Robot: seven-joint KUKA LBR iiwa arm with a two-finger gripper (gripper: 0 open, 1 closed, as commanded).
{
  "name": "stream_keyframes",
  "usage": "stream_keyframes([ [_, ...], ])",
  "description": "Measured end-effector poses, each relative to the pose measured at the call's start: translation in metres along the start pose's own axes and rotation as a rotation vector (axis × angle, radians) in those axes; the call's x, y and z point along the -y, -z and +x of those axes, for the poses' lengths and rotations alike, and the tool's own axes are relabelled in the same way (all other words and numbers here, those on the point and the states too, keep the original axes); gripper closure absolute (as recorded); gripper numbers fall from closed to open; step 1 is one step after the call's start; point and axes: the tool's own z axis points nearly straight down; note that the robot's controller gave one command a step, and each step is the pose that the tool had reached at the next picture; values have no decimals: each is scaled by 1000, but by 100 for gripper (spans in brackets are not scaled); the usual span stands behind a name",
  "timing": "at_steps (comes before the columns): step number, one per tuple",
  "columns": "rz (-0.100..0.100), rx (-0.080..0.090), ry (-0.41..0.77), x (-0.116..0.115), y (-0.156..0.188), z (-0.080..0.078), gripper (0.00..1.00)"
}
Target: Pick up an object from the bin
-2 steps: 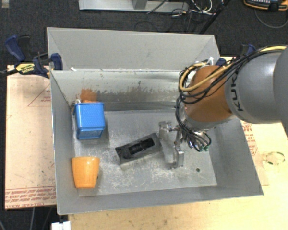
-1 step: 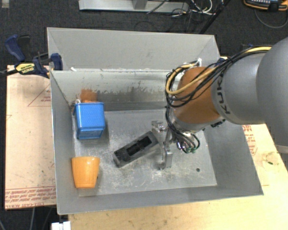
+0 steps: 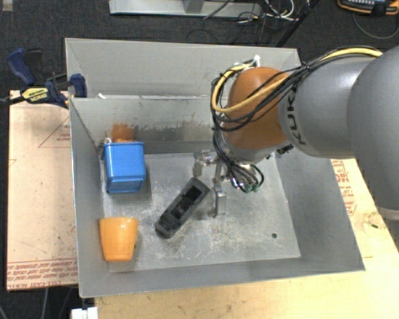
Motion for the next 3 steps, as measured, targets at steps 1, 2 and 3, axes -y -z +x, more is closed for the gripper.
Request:
stream_keyframes([
  [1,-3,8,-49,-16,11,-10,0],
  [2,-1,-1,-159,-23,-4,-5,0],
  [3,-3,11,222,-28,-33,-5,100],
])
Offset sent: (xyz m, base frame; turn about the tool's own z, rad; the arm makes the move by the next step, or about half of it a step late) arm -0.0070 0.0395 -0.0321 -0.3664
